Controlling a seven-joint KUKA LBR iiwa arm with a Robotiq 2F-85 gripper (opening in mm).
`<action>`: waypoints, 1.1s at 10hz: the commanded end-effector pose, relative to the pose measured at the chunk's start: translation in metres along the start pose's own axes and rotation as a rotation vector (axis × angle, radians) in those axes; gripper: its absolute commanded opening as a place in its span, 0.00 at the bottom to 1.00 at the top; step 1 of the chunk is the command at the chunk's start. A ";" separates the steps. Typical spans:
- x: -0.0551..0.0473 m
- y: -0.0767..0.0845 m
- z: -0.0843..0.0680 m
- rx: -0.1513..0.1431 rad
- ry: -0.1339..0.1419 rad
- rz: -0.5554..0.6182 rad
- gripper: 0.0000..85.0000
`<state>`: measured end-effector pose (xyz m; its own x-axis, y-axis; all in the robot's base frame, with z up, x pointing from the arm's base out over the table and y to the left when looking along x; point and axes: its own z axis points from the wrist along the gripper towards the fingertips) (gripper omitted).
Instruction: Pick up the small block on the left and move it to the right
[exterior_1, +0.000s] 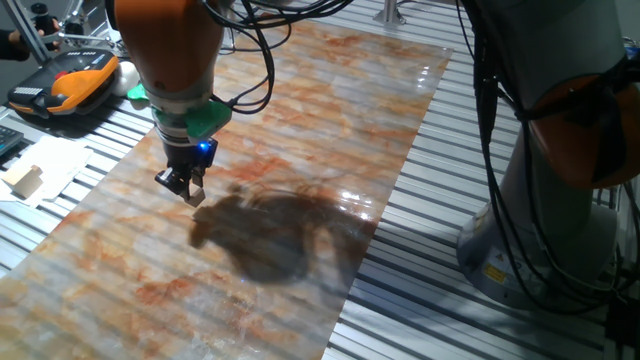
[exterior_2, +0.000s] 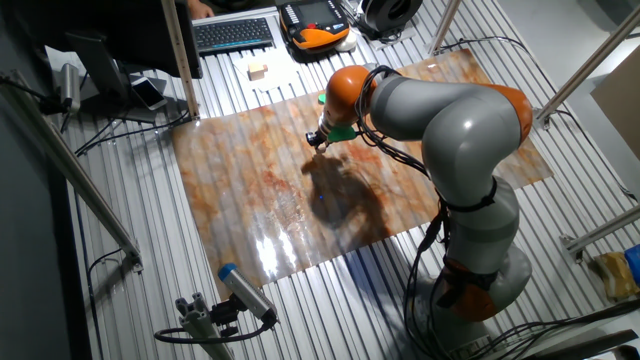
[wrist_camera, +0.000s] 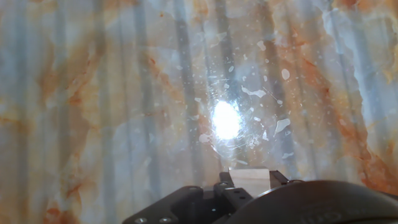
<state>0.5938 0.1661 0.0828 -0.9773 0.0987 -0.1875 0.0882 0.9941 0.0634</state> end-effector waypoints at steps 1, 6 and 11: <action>0.000 0.000 0.000 0.000 0.000 0.000 0.00; 0.000 0.000 0.000 0.014 -0.011 0.009 0.00; 0.000 0.000 0.000 0.012 -0.010 0.009 0.00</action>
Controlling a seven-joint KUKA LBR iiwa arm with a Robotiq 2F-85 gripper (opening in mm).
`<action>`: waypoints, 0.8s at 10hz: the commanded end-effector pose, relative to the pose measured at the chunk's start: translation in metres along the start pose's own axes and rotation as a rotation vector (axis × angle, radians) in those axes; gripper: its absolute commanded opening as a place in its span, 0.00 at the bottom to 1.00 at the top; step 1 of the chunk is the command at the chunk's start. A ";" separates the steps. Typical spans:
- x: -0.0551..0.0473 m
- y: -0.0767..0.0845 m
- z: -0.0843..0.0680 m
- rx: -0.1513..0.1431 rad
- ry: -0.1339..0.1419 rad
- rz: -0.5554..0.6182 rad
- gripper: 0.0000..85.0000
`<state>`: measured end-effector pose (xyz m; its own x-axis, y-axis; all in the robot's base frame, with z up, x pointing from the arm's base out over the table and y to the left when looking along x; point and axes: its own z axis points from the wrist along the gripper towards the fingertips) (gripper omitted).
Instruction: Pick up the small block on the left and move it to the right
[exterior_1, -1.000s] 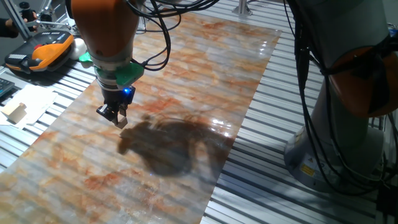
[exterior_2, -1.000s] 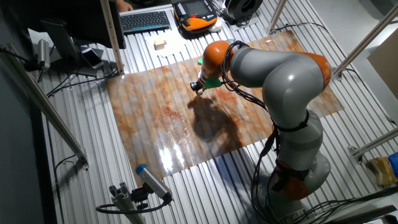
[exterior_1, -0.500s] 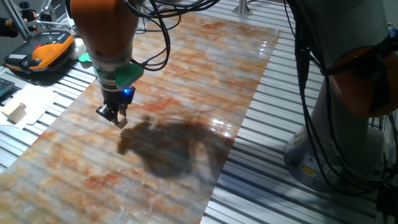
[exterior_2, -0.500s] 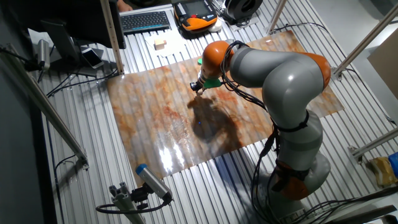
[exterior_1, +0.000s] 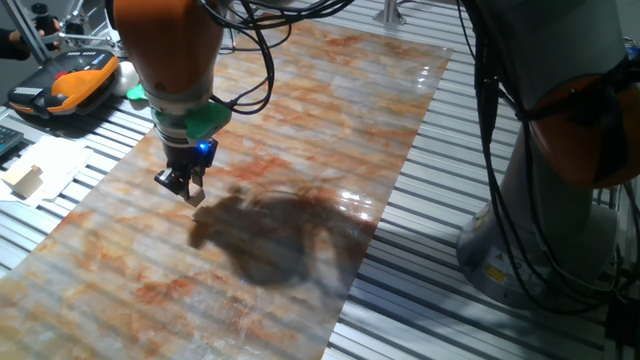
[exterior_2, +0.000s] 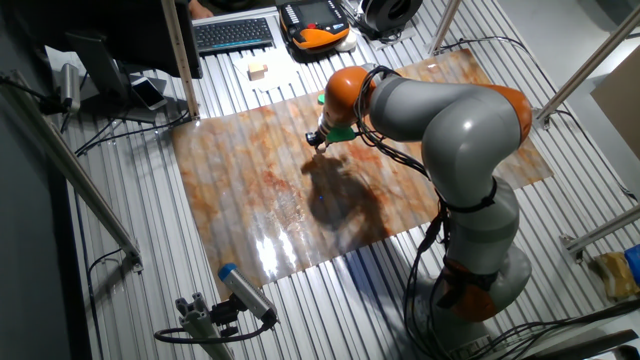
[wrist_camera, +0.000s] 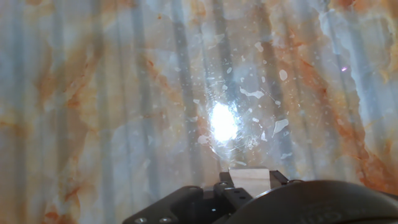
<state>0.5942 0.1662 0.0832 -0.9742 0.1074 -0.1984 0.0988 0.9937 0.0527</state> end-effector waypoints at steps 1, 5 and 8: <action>0.000 0.000 0.000 0.004 -0.002 0.000 0.00; 0.000 0.000 0.000 0.006 -0.015 -0.007 0.00; 0.000 0.000 0.000 0.000 0.004 -0.007 0.00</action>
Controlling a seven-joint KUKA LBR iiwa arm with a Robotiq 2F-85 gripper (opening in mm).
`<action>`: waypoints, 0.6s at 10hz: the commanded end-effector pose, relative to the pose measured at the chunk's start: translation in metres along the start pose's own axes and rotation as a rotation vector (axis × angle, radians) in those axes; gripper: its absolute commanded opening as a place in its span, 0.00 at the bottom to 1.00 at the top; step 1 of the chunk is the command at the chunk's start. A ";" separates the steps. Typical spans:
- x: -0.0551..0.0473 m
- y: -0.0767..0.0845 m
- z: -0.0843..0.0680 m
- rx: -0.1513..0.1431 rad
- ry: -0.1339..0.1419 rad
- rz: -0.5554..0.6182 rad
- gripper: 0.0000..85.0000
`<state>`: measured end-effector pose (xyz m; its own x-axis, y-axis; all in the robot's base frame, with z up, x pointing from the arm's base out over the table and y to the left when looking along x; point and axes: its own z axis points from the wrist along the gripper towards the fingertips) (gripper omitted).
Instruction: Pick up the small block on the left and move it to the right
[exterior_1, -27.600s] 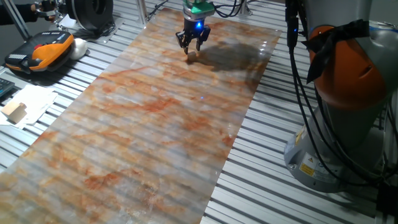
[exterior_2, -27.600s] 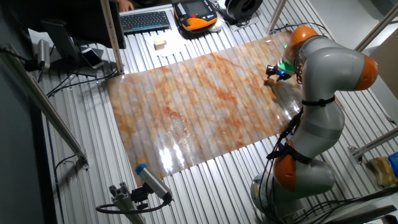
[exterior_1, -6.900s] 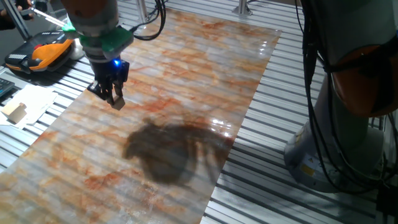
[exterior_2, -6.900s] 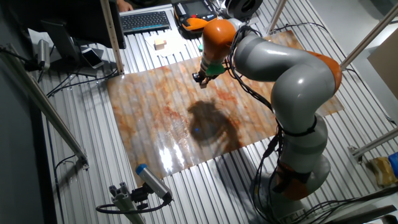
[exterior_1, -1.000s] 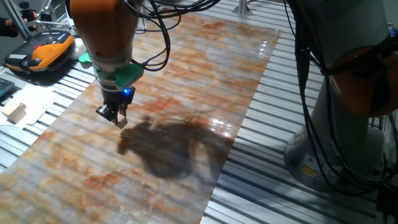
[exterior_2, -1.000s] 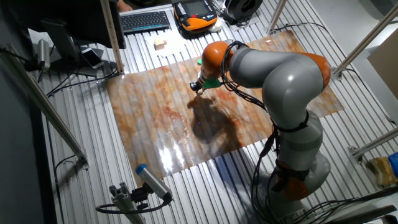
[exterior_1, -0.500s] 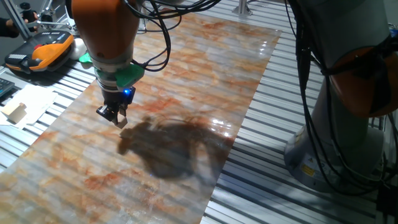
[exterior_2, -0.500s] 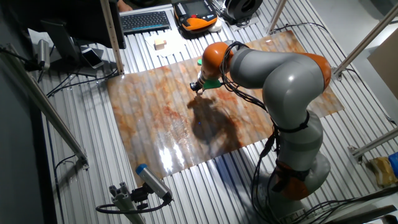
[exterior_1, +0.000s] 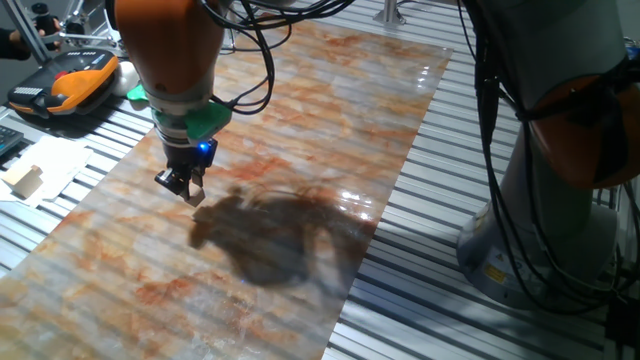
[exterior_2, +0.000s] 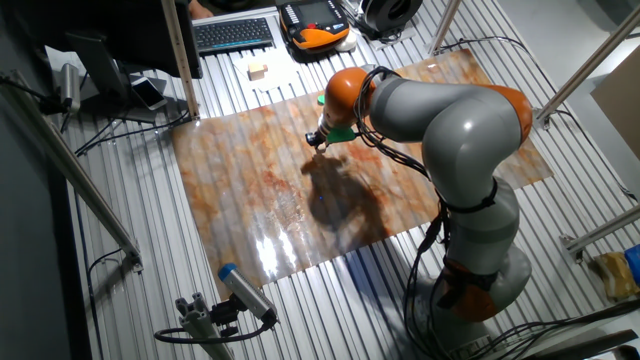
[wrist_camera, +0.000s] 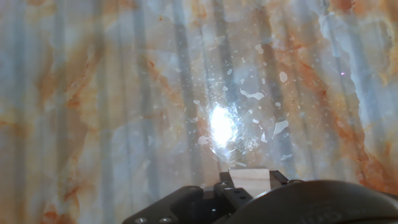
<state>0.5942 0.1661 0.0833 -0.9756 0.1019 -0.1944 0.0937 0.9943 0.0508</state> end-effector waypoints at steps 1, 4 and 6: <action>0.000 0.000 0.000 -0.002 0.007 0.002 0.00; 0.000 0.000 0.000 0.017 -0.004 -0.002 0.00; 0.000 0.000 0.000 0.016 -0.012 -0.008 0.00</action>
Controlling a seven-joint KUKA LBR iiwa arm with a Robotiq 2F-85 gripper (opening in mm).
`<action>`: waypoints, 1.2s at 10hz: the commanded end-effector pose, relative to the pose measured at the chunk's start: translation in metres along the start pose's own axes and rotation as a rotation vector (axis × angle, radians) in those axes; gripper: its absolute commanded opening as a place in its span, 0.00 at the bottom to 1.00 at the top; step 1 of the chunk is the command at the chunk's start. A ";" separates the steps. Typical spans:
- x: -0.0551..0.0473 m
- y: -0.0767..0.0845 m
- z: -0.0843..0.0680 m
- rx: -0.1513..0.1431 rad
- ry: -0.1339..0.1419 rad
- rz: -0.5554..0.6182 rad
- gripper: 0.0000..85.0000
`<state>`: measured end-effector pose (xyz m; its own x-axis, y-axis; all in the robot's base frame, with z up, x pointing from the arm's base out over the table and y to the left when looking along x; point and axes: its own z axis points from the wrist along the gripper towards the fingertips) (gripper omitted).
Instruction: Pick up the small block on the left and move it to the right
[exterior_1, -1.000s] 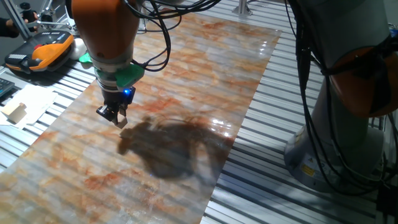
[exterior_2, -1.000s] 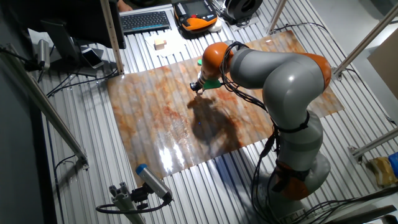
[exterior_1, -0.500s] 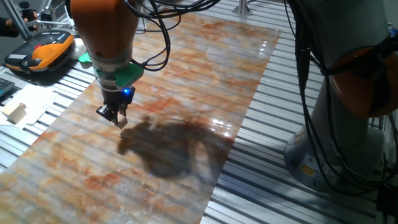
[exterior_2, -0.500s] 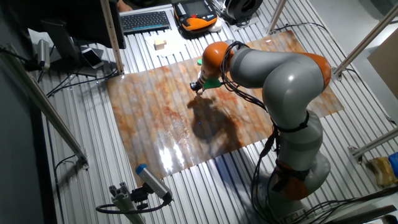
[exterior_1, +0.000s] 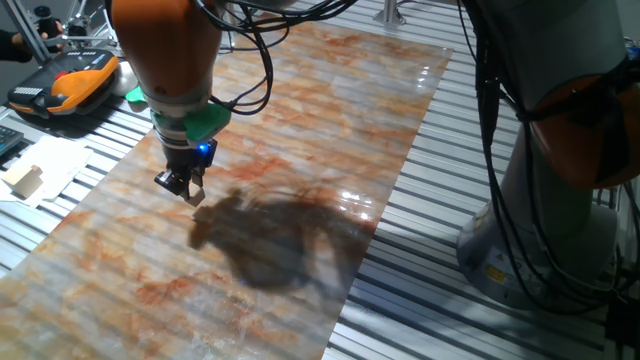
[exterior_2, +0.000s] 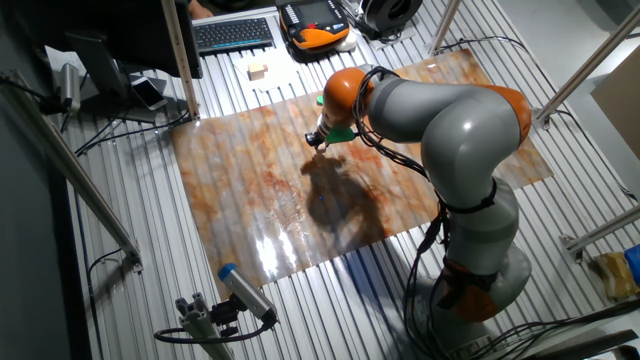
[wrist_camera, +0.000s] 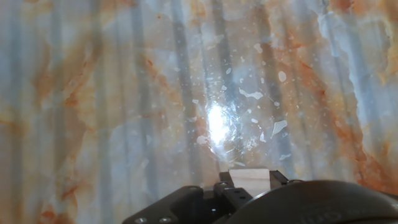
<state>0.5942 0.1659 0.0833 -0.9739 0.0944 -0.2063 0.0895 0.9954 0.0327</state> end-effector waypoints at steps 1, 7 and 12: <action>0.000 0.000 0.000 0.012 -0.001 0.000 0.00; 0.000 0.000 0.000 -0.004 0.005 0.000 0.00; 0.003 0.000 0.000 -0.002 0.003 -0.006 0.00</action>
<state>0.5915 0.1664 0.0821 -0.9750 0.0877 -0.2040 0.0825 0.9960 0.0338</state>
